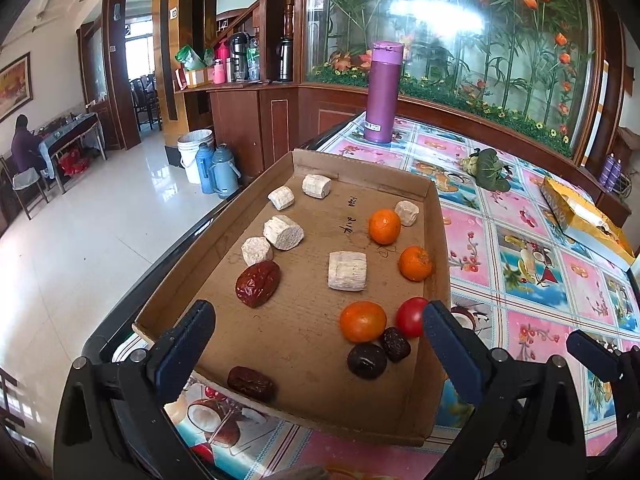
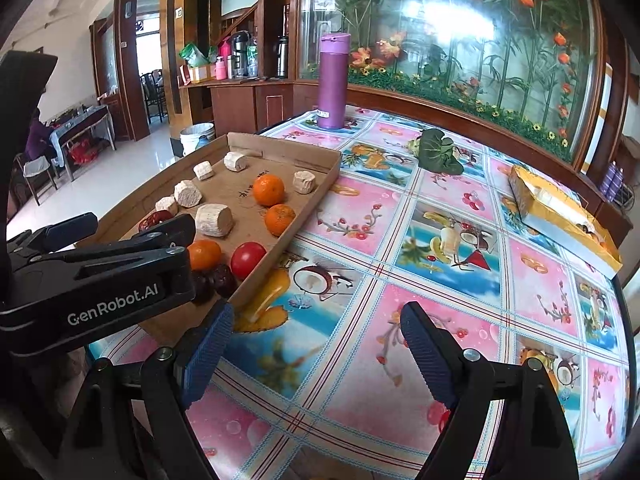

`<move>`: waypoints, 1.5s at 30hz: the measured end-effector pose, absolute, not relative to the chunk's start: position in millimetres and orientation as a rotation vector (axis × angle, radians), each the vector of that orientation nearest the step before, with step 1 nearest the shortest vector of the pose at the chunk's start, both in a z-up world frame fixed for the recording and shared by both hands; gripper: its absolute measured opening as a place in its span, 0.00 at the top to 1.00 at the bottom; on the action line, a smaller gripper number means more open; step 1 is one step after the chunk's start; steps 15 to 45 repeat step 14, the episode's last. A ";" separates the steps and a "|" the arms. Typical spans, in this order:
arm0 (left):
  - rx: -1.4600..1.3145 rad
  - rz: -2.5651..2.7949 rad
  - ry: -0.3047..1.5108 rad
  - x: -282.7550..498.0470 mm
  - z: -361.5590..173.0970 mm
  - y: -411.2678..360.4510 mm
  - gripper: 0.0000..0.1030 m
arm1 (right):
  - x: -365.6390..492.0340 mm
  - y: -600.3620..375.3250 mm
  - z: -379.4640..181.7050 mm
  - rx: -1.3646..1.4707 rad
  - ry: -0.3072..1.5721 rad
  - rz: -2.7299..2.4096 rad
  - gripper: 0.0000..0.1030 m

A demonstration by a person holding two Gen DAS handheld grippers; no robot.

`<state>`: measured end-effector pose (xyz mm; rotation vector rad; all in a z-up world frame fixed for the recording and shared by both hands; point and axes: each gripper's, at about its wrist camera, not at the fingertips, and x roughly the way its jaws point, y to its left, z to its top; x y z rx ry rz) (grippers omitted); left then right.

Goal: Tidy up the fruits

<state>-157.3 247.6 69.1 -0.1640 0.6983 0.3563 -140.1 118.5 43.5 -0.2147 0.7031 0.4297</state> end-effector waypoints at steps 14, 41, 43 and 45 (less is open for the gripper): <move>-0.098 0.326 0.675 -157.1 88.9 230.7 0.00 | -142.5 100.8 53.6 -0.151 0.685 0.430 0.12; -0.098 0.326 0.675 -157.1 88.9 230.7 0.00 | -142.5 100.8 53.6 -0.151 0.685 0.430 0.12; -0.098 0.326 0.675 -157.1 88.9 230.7 0.00 | -142.5 100.8 53.6 -0.151 0.685 0.430 0.12; -0.098 0.326 0.675 -157.1 88.9 230.7 0.00 | -142.5 100.8 53.6 -0.151 0.685 0.430 0.12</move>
